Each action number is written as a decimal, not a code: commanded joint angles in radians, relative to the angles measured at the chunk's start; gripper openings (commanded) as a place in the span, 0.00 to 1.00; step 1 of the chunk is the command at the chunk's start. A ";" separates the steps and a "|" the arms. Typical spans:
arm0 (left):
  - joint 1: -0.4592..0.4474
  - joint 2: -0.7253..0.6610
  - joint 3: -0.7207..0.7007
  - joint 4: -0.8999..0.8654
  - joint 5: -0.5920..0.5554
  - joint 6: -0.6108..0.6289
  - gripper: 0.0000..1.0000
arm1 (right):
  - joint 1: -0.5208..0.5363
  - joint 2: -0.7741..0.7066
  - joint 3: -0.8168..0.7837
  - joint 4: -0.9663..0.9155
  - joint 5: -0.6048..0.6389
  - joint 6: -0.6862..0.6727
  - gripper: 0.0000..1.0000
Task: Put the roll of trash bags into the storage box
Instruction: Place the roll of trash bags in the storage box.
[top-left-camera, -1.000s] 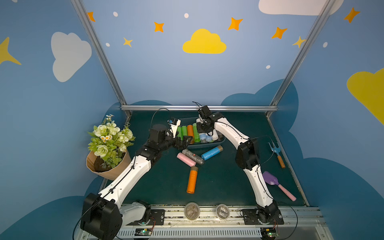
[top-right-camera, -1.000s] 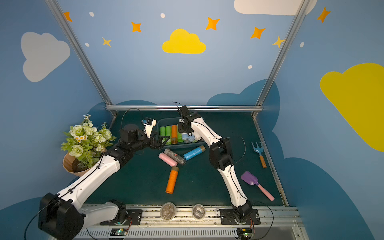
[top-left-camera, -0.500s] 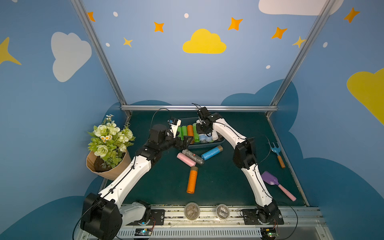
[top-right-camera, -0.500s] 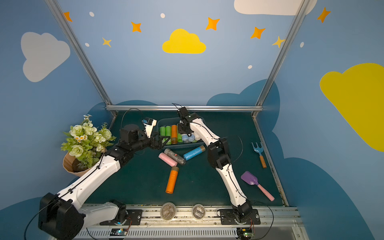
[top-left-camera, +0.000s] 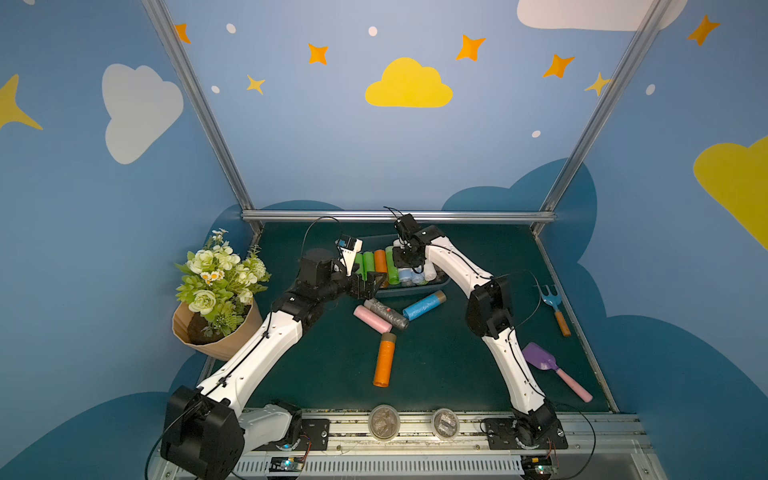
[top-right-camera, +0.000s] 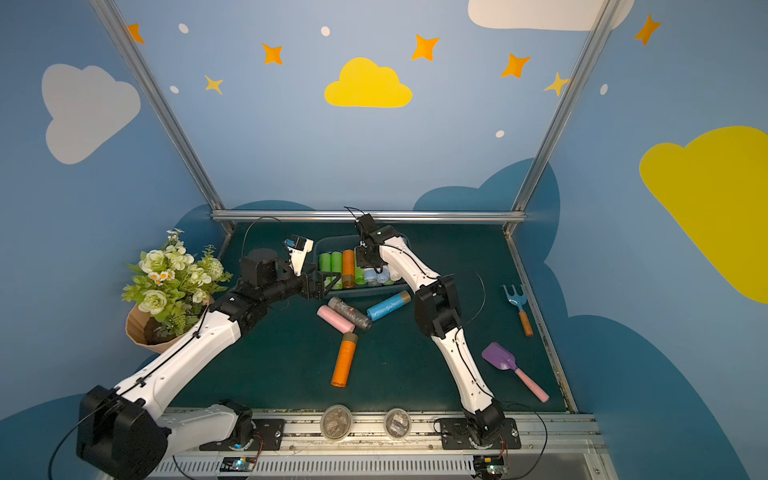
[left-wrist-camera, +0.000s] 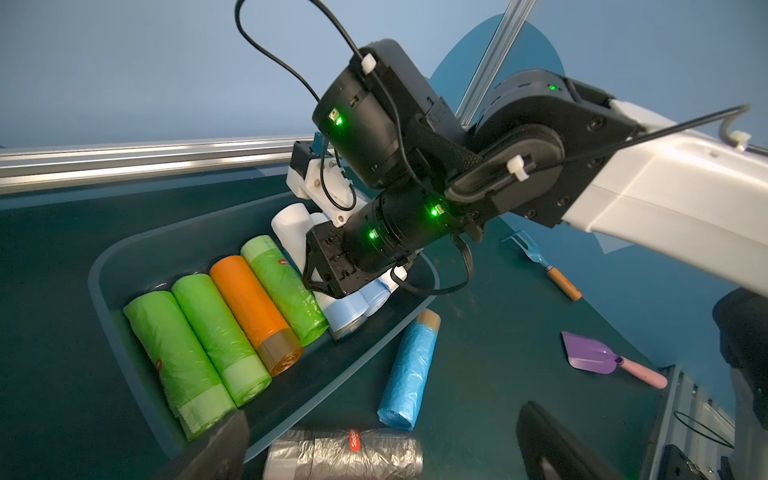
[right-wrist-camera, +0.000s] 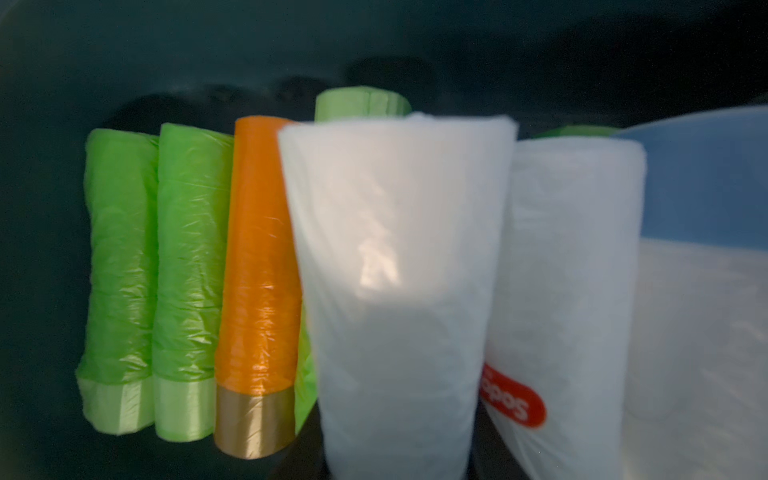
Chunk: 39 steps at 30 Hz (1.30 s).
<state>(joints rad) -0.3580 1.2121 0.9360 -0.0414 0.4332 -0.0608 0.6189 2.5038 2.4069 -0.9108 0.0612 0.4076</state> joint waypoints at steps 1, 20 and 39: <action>0.004 0.003 0.011 0.016 0.009 -0.002 1.00 | -0.005 0.018 0.034 -0.025 0.020 -0.001 0.34; 0.025 0.008 0.015 0.025 0.025 -0.014 1.00 | -0.006 0.003 0.035 0.005 0.002 -0.011 0.40; 0.071 0.021 0.024 0.021 0.051 -0.031 1.00 | 0.003 -0.094 -0.066 0.052 0.059 -0.041 0.43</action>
<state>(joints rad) -0.2901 1.2282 0.9367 -0.0284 0.4664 -0.0906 0.6212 2.4775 2.3539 -0.8677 0.0792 0.3801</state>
